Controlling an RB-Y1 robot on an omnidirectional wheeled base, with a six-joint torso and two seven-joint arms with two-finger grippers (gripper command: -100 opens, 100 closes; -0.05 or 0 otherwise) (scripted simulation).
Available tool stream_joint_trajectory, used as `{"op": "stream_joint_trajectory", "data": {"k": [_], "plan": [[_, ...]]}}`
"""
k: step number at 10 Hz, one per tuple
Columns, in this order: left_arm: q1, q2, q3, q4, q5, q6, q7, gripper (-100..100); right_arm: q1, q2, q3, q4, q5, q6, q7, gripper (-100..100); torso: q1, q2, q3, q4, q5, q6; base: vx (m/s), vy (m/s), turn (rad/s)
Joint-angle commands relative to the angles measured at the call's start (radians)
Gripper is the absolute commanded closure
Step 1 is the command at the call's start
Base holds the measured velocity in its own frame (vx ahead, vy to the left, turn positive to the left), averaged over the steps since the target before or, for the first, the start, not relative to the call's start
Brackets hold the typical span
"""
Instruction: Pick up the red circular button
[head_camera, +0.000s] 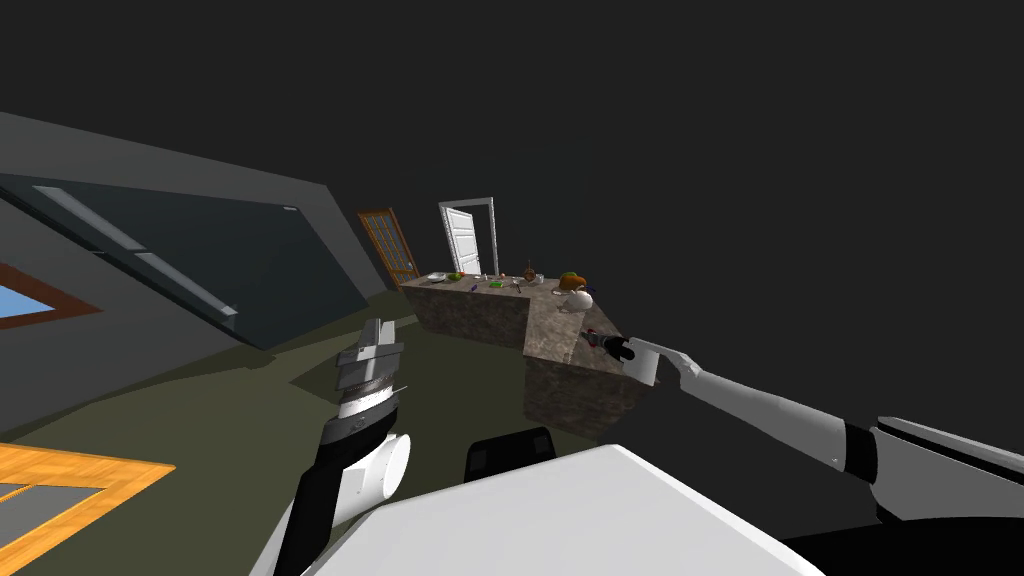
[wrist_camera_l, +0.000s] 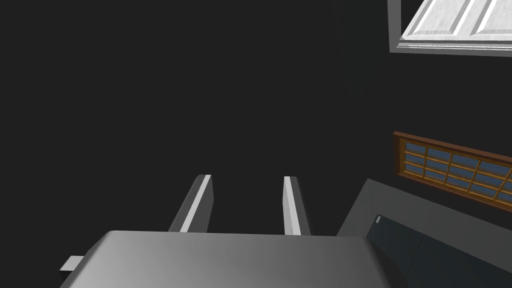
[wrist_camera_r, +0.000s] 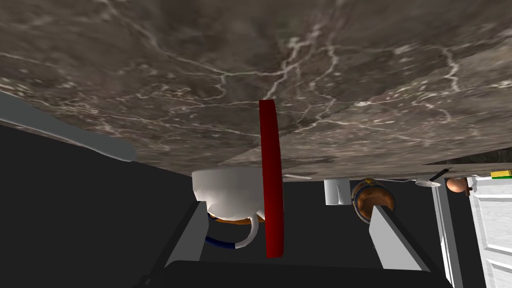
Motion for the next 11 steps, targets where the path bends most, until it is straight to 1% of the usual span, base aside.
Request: {"op": "stream_joint_trajectory", "data": {"k": [1, 2, 3, 4, 5, 6, 10, 11], "plan": [[0.000, 0.000, 0.000, 0.000, 0.000, 0.000, 0.000, 0, 0.010, -0.040, 0.001, -0.003, 0.004, -0.014, -0.042, -100, 0.000, 0.000, 0.000, 0.000, 0.000, 0.000, 0.025, 0.027, -0.009], [0.000, 0.000, 0.000, 0.000, 0.000, 0.000, 0.000, 0, 0.048, -0.078, 0.024, -0.007, -0.004, -0.060, -0.078, -100, -0.002, 0.001, 0.001, 0.000, 0.000, 0.000, 0.043, 0.068, 0.094], [0.000, 0.000, 0.000, 0.000, 0.000, 0.000, 0.000, 0, 0.048, -0.099, 0.024, -0.007, -0.004, -0.068, -0.106, -100, 0.000, 0.000, 0.000, 0.000, 0.000, 0.000, 0.038, 0.068, 0.047], [0.000, 0.000, 0.000, 0.000, 0.000, 0.000, 0.000, 0, 0.048, -0.127, 0.024, -0.007, -0.004, -0.068, -0.121, -100, 0.000, 0.000, 0.000, 0.000, 0.000, 0.000, 0.017, 0.027, -0.007], [0.000, 0.000, 0.000, 0.000, 0.000, 0.000, 0.000, 0, 0.041, -0.111, 0.026, -0.005, -0.008, -0.064, -0.105, -100, -0.002, 0.001, 0.001, 0.000, 0.000, 0.000, 0.006, 0.006, -0.004], [0.000, 0.000, 0.000, 0.000, 0.000, 0.000, 0.000, 0, 0.041, -0.114, 0.026, -0.005, -0.008, -0.066, -0.109, 100, -0.003, 0.002, 0.001, 0.000, -0.001, 0.000, 0.000, 0.000, 0.000], [0.000, 0.000, 0.000, 0.000, 0.000, 0.000, 0.000, 0, 0.042, -0.114, 0.026, -0.004, -0.008, -0.065, -0.109, 100, -0.004, 0.003, 0.002, 0.001, -0.002, -0.001, 0.000, 0.000, -0.001], [0.000, 0.000, 0.000, 0.000, 0.000, 0.000, 0.000, 0, 0.042, -0.114, 0.026, -0.004, -0.008, -0.065, -0.109, 0, -0.004, 0.003, 0.002, 0.001, -0.002, -0.001, 0.000, 0.000, 0.000]]}}
